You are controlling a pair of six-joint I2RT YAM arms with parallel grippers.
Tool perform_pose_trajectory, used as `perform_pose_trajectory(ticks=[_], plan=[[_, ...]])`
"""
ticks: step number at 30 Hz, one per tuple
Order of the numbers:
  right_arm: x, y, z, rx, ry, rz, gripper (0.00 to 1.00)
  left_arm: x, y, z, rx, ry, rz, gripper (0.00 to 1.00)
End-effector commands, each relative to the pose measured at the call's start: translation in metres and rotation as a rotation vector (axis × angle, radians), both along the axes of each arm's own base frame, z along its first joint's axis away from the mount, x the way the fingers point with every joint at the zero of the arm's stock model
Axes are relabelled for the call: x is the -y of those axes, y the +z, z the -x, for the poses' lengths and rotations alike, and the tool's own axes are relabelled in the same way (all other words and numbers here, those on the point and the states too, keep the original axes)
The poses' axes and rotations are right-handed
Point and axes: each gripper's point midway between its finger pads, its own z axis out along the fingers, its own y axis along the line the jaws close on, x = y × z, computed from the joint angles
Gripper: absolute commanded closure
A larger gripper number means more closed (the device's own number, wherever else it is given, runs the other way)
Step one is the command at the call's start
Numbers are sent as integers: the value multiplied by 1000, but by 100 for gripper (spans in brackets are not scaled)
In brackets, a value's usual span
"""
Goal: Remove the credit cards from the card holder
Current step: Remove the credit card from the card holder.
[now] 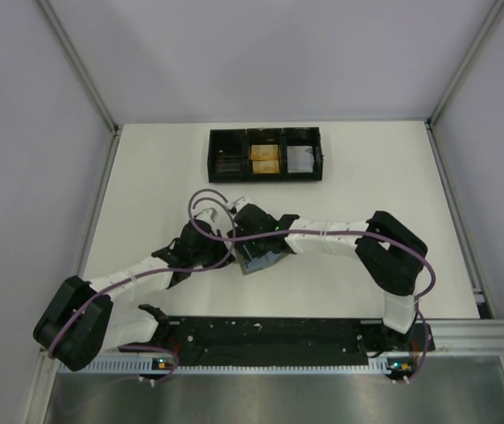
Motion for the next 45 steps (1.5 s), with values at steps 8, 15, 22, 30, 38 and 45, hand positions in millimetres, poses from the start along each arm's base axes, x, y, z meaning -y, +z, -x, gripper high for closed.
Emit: perform_pose_trajectory(ticks=[8,15,22,30,38,45], plan=[[-2,-10,-5,24,-21,45,36,1,11,-3,48,-4,18,100],[8,1,-11,65,-46,75,44,-5,8,-2,47,8,-10,100],[19,21,-17,111,-71,83,46,-15,0,1,27,23,-61,100],[35,36,-30,151,-123,95,40,-18,-4,4,19,21,-79,100],[52,36,-34,160,-153,124,40,-18,-6,3,14,18,-87,100],[67,43,-40,172,-191,118,43,-18,-8,3,9,18,-93,100]])
